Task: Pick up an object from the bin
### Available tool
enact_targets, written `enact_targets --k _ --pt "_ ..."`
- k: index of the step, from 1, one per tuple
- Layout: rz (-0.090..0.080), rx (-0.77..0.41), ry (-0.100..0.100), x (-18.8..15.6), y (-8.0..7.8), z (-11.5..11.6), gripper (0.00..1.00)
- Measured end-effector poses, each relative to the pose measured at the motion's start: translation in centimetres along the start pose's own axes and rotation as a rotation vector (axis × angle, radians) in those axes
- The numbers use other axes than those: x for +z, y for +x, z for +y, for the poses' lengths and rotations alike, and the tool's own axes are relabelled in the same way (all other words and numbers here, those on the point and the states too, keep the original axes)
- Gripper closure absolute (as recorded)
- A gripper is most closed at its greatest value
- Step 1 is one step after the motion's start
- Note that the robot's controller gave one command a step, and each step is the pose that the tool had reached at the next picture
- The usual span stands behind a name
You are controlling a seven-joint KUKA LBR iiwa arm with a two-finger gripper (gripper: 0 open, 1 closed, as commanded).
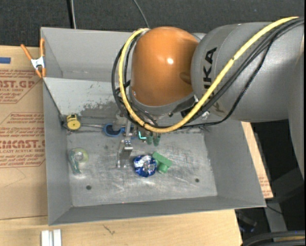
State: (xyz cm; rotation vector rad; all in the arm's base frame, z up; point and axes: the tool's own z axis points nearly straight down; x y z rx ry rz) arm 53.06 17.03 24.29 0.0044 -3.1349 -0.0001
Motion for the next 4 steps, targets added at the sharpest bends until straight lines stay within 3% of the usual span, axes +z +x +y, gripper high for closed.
enact_targets --k 1,2,3,4 --pt "0.003 -0.08 0.002 10.0 3.2 -7.6 0.0" --pt "-0.016 -0.204 -0.002 17.2 1.3 -14.0 0.0" --pt "-0.015 -0.208 -0.002 16.9 1.3 -13.8 1.0" --pt "-0.016 -0.261 0.001 2.1 2.0 -13.3 1.0"
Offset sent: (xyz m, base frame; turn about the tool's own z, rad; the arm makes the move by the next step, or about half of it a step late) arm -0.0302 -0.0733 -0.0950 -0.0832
